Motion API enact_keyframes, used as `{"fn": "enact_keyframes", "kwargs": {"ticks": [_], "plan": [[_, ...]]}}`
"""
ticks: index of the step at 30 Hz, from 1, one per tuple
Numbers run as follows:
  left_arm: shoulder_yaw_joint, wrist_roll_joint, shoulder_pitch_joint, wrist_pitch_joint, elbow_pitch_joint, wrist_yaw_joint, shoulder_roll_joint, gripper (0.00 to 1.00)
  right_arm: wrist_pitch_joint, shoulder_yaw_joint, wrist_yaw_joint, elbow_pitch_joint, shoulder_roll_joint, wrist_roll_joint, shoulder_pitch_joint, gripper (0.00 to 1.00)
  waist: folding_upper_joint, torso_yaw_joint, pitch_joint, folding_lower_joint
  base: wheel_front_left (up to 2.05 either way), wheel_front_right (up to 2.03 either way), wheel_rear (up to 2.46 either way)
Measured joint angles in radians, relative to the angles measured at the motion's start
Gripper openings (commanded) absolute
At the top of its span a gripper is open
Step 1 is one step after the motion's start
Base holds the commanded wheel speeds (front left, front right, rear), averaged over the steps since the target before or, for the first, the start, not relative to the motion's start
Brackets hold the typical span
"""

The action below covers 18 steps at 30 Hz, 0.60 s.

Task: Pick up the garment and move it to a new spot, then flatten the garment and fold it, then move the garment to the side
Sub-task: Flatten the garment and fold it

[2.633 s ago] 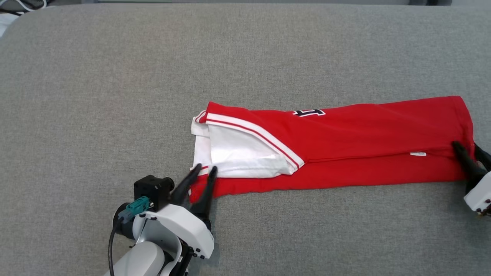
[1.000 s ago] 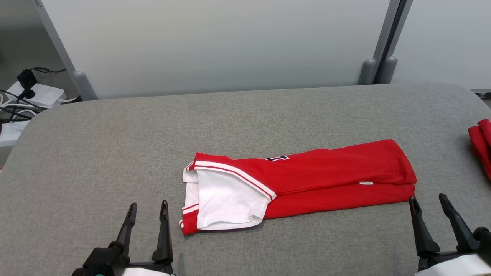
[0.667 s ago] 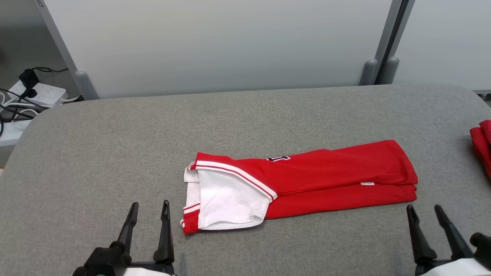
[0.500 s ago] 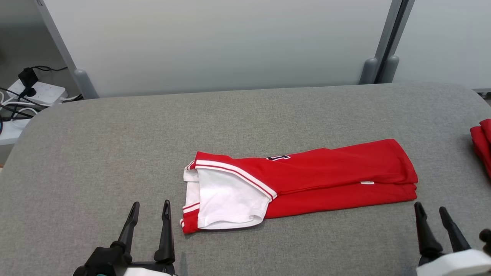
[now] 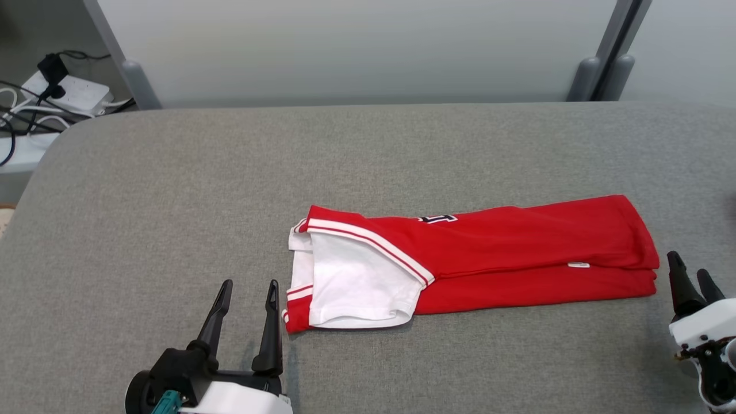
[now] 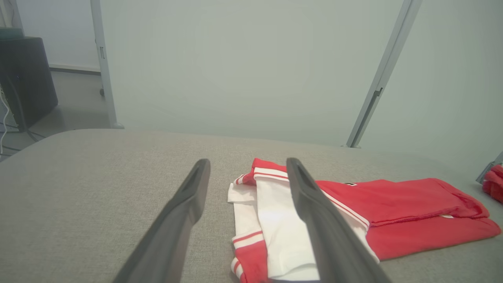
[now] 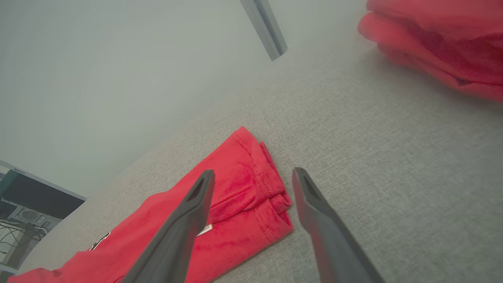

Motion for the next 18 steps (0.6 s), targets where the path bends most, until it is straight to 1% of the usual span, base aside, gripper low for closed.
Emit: {"fn": "enact_keyframes", "kwargs": {"ticks": [6,8,11,15,18], "plan": [[-0.017,-0.005,-0.034,0.000,0.011,-0.001,0.000,1.00,0.014,0.019,0.000,0.092,-0.017,0.061,-0.095,1.00,0.0000,0.022,0.048,0.0000,0.00,0.00,0.00],[-0.022,-0.009,-0.046,0.000,0.013,-0.007,0.000,1.00,0.017,0.029,0.000,0.127,-0.018,0.078,-0.123,1.00,0.0000,0.028,0.065,0.0000,0.00,0.00,0.00],[-0.028,-0.019,-0.061,0.000,0.014,-0.009,-0.001,1.00,0.026,0.039,0.000,0.160,-0.021,0.086,-0.142,1.00,0.0000,0.034,0.082,0.0000,0.00,0.00,0.00],[-0.047,-0.031,-0.096,0.000,0.019,-0.009,-0.001,1.00,0.026,0.063,0.000,0.256,-0.024,0.104,-0.186,1.00,0.0000,0.053,0.114,0.0000,0.00,0.00,0.00],[-0.053,-0.032,-0.107,0.000,0.023,-0.009,-0.002,1.00,0.026,0.067,0.000,0.287,-0.024,0.115,-0.199,1.00,0.0000,0.061,0.123,0.0000,0.00,0.00,0.00]]}}
